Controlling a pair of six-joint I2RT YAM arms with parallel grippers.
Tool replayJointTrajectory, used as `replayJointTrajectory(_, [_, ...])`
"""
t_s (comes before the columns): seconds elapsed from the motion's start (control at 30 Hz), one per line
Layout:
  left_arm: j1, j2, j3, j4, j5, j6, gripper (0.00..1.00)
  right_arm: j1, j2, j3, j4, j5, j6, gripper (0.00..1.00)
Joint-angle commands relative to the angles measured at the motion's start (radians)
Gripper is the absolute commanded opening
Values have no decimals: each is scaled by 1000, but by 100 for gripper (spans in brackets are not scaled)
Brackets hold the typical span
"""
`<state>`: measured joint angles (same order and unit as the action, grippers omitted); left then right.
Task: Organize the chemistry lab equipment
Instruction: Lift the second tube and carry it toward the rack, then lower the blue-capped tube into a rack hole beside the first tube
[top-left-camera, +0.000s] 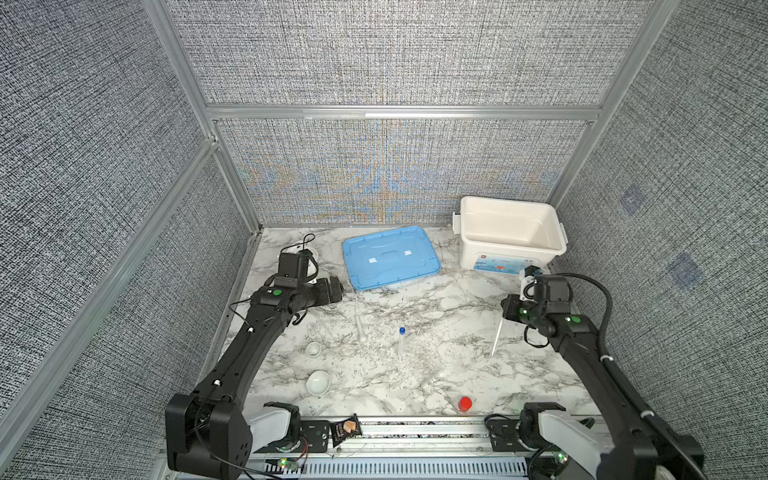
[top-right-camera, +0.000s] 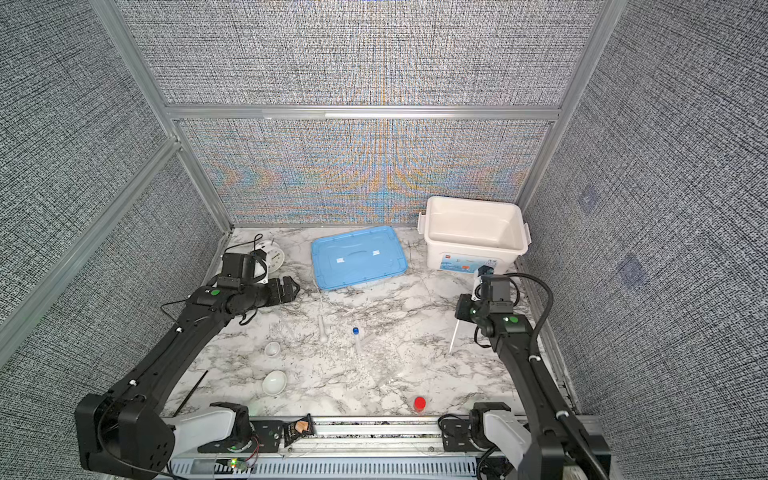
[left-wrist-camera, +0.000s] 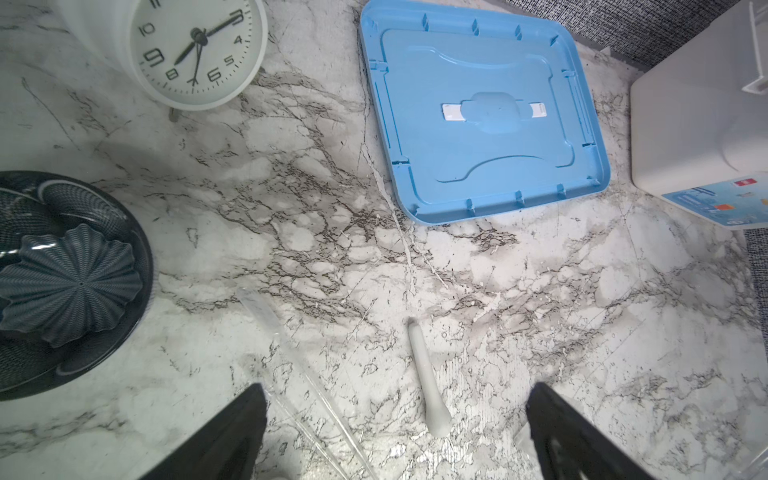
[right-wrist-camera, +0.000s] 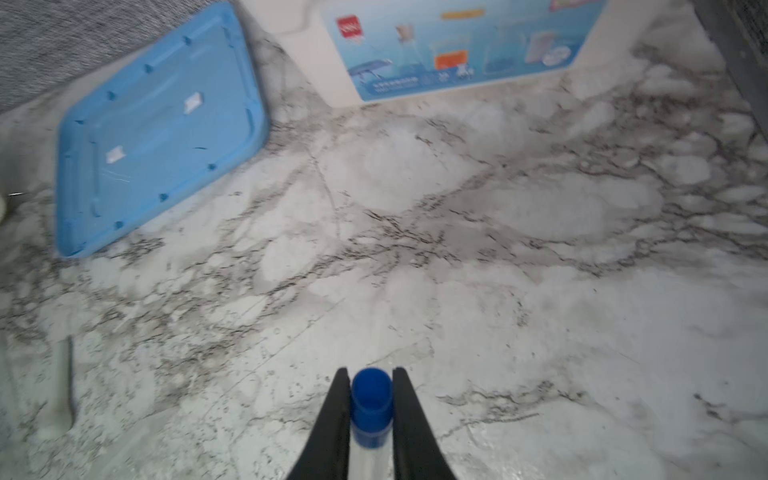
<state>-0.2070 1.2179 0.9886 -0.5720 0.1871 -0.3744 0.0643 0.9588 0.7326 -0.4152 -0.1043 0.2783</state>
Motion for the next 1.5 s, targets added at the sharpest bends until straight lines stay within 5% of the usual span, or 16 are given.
replayJointTrajectory(0.0, [0, -20, -5, -12, 15, 12, 98, 115, -138, -62, 182, 29, 22, 18])
replayJointTrajectory(0.27, [-1, -40, -18, -8, 25, 21, 98, 390, -369, -206, 479, 170, 6, 17])
replayJointTrajectory(0.67, [0, -24, -24, 7, 60, 5, 98, 786, -127, -260, 873, 402, -166, 17])
replayJointTrajectory(1.47, [0, 4, -29, 59, 111, 9, 98, 967, 315, -346, 1464, 556, -219, 17])
